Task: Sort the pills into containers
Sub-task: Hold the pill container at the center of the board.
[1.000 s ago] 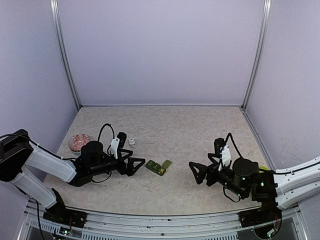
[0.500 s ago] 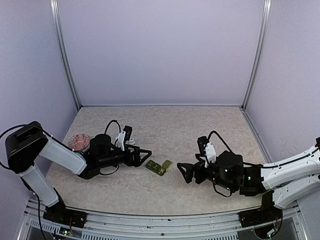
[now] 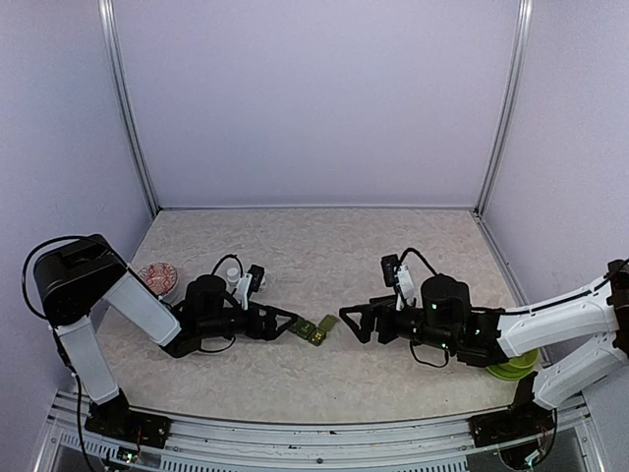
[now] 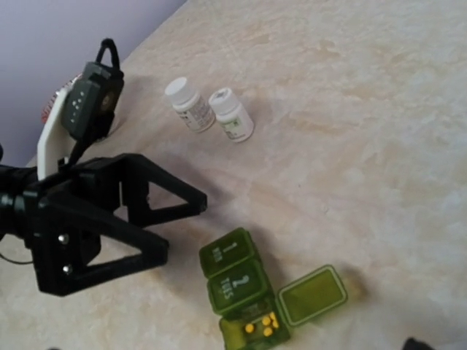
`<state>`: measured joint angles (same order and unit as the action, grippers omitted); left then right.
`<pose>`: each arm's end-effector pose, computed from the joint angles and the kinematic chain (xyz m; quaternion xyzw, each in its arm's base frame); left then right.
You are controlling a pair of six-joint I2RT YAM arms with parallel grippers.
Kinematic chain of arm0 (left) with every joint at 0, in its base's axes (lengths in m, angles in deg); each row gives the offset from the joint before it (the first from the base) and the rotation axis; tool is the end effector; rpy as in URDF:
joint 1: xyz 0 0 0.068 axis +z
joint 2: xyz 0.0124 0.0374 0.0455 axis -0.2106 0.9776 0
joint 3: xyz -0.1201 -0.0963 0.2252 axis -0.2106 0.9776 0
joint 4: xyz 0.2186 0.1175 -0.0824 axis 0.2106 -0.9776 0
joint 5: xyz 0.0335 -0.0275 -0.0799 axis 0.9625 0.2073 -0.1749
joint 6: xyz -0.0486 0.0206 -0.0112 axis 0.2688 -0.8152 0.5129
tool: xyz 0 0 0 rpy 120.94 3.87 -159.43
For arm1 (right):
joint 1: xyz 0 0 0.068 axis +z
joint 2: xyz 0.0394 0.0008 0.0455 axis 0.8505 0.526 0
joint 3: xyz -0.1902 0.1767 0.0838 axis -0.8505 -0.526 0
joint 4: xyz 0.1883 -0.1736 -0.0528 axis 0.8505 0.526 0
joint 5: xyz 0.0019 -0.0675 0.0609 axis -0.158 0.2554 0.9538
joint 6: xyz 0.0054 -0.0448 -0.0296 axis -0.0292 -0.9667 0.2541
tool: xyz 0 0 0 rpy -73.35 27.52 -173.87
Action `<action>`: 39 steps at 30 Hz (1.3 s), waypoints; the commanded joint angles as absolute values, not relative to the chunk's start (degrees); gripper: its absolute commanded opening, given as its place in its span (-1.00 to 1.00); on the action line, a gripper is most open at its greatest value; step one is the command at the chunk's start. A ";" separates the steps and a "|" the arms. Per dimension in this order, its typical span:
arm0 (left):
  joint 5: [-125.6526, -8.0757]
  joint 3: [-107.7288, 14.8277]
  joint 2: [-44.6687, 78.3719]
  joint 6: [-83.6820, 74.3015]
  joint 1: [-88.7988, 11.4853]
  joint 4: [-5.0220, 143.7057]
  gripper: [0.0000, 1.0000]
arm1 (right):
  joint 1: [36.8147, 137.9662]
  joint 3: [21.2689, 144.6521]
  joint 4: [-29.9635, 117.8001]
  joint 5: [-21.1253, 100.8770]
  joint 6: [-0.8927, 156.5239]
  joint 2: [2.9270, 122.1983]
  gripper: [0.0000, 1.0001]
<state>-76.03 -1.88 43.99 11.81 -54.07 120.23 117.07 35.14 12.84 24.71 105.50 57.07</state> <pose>0.2154 -0.2077 0.1098 0.1829 0.8031 -0.4200 0.3810 0.1426 0.2267 0.1956 -0.1312 0.7938 0.3939 0.4444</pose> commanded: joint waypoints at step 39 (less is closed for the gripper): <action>-75.38 -9.29 52.01 12.18 -57.25 113.52 0.52 | 113.86 35.73 1.30 35.90 119.57 72.13 0.98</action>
